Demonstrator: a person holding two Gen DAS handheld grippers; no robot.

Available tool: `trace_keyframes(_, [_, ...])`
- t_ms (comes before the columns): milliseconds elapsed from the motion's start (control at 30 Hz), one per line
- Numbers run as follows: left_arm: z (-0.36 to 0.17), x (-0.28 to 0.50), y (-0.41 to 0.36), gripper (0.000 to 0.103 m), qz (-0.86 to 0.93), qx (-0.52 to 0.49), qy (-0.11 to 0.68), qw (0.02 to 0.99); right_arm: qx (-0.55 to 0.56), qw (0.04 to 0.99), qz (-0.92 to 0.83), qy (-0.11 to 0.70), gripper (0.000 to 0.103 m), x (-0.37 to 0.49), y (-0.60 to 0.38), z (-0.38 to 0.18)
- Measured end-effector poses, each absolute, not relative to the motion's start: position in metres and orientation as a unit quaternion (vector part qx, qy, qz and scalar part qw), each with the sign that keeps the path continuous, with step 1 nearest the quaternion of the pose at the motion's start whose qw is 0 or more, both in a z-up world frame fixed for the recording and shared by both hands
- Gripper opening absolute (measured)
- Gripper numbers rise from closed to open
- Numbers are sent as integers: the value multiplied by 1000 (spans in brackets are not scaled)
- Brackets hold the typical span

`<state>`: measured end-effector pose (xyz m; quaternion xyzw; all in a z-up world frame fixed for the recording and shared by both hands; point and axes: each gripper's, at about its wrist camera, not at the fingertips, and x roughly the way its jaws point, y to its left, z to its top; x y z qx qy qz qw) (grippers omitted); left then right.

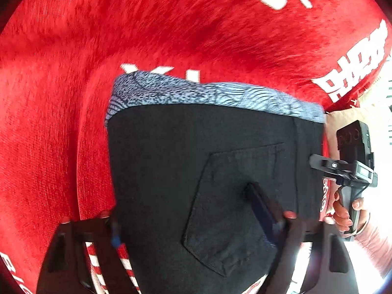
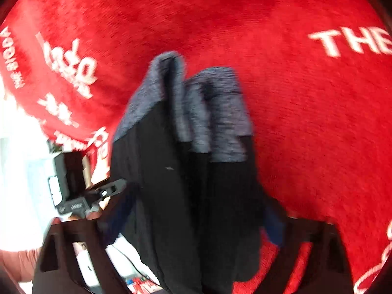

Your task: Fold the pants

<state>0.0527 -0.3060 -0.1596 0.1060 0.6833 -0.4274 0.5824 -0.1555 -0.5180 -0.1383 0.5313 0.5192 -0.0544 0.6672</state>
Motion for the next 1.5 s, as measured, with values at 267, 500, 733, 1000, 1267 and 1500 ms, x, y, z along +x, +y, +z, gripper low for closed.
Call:
trace_keyframes(267, [-120, 45, -300, 49, -421, 90, 661, 614, 563, 661, -66, 492, 50, -168, -514, -119])
trace_keyframes(500, [-78, 17, -290, 49, -431, 105, 645, 622, 575, 653, -43, 491, 49, -192, -508, -92])
trace_keyframes(733, [-65, -17, -254, 49, -422, 99, 651, 623, 565, 653, -27, 503, 49, -231, -481, -64])
trace_keyframes(1000, [-98, -42, -216, 49, -411, 102, 668, 612, 562, 641, -42, 520, 49, -260, -440, -74])
trace_keyframes(1267, [-100, -36, -186, 63, -353, 127, 643, 668, 477, 658, -131, 568, 74, -260, -411, -76])
trace_keyframes(1500, [-51, -45, -181, 63, -389, 140, 596, 688, 426, 685, -218, 549, 60, -282, -408, -26])
